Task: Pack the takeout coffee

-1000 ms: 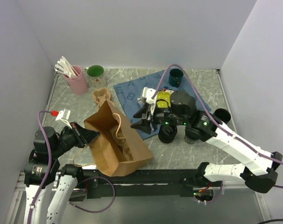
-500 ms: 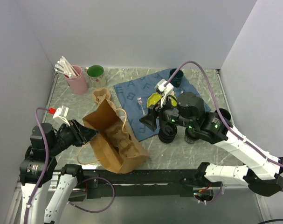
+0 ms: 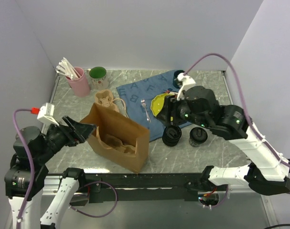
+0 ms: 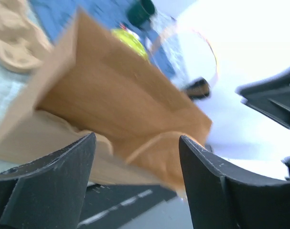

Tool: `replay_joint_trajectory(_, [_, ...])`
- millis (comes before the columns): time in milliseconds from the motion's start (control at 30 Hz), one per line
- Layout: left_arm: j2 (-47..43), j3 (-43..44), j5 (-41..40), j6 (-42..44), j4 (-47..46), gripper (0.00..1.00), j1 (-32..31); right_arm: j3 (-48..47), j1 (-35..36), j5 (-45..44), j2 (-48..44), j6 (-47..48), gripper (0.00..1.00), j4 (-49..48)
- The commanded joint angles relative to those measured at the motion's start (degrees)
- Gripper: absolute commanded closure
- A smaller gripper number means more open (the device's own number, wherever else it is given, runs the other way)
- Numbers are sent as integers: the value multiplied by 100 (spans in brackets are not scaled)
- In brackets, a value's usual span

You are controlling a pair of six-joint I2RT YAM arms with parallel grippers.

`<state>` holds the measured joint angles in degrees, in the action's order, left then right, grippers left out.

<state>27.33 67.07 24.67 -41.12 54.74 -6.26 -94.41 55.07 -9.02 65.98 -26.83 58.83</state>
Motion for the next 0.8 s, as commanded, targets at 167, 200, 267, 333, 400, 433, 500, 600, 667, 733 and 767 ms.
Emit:
replay_joint_trajectory(167, [1229,992,-2035,1104,573,26,-7,-439,-23,-66,30,-1527,35,1254])
replay_joint_trajectory(200, [1344,1045,-2088,1176,538,27,-7,-386,-31,-48,-23,-1579,34,1280])
replay_joint_trajectory(267, [1677,1211,-1958,1482,494,28,-7,-263,-23,-13,-102,-1641,32,1307])
replay_joint_trajectory(333, [1819,1361,-1817,1633,441,29,-7,-79,-22,-56,-269,-1825,31,1342])
replay_joint_trajectory(400, [1951,1379,-1799,1809,432,28,-33,10,-40,-83,-444,-1835,31,1342])
replay_joint_trajectory(433, [1977,1379,-1772,1844,406,28,-50,124,-40,-83,-523,-1843,31,1316])
replay_joint_trajectory(500, [2092,1388,-1676,1880,441,28,-77,221,-31,-74,-681,-1843,31,1315])
replay_joint_trajectory(600, [2075,1117,-1649,1880,353,30,-103,327,-31,-161,-805,-1800,31,1403])
replay_joint_trajectory(667, [2066,1072,-1710,1932,345,33,-103,344,-31,-276,-841,-1764,32,1535])
replay_joint_trajectory(733, [2083,1019,-1737,1985,292,35,-103,353,-40,-390,-867,-1642,33,1605])
replay_joint_trajectory(767, [2109,1019,-1702,2020,274,35,-112,362,-40,-425,-884,-1580,33,1658])
